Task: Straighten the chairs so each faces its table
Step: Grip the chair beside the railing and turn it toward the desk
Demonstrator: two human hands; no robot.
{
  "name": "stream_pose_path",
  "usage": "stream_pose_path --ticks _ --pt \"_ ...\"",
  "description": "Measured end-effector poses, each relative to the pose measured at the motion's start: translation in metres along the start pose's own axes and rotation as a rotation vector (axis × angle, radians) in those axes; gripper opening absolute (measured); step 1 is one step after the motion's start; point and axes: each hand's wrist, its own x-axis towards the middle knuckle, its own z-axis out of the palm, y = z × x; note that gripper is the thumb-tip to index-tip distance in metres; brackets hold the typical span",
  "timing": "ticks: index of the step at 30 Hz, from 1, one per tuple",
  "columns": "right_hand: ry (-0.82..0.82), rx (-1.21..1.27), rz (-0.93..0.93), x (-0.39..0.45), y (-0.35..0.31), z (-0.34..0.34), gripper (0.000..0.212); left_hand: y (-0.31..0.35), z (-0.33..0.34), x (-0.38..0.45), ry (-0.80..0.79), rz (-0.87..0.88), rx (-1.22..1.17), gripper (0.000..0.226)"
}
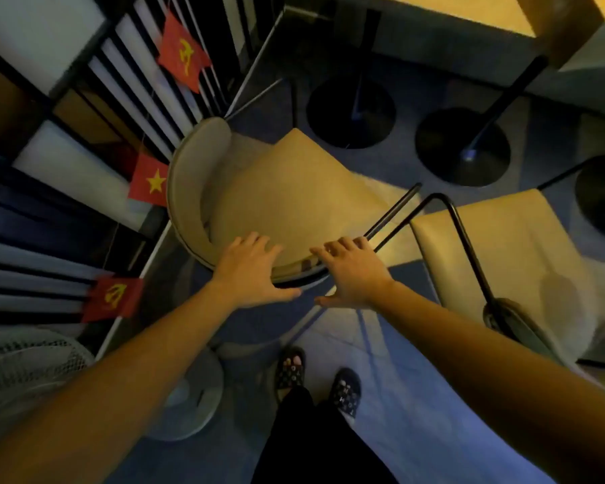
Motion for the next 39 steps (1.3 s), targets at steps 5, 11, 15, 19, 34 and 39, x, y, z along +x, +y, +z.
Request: stream_pose_path --ticks 5,11,15,19,34,39 --pt "-0.035 -0.094 -0.019 0.037 -0.005 0.031 0.095 -0.014 0.047 0.013 -0.104 -0.006 0.039 0.106" --pt "-0.017 -0.099 -0.047 0.063 -0.013 0.049 0.065 -0.027 0.071 0.025 -0.095 0.069 0.07 0.074" --pt "-0.004 -0.122 -0.064 0.067 -0.011 0.049 0.05 -0.035 0.073 0.033 -0.046 0.18 0.197 0.056" --pt "-0.032 -0.17 -0.123 0.073 -0.005 0.043 0.052 -0.036 0.065 0.037 -0.074 0.212 0.285 0.055" --pt "-0.045 -0.103 0.011 0.153 0.04 -0.003 0.051 -0.085 0.014 0.132 -0.152 0.2 0.228 0.048" --pt "-0.044 -0.098 0.022 0.193 0.071 -0.019 0.053 -0.106 -0.005 0.181 -0.151 0.214 0.267 0.05"
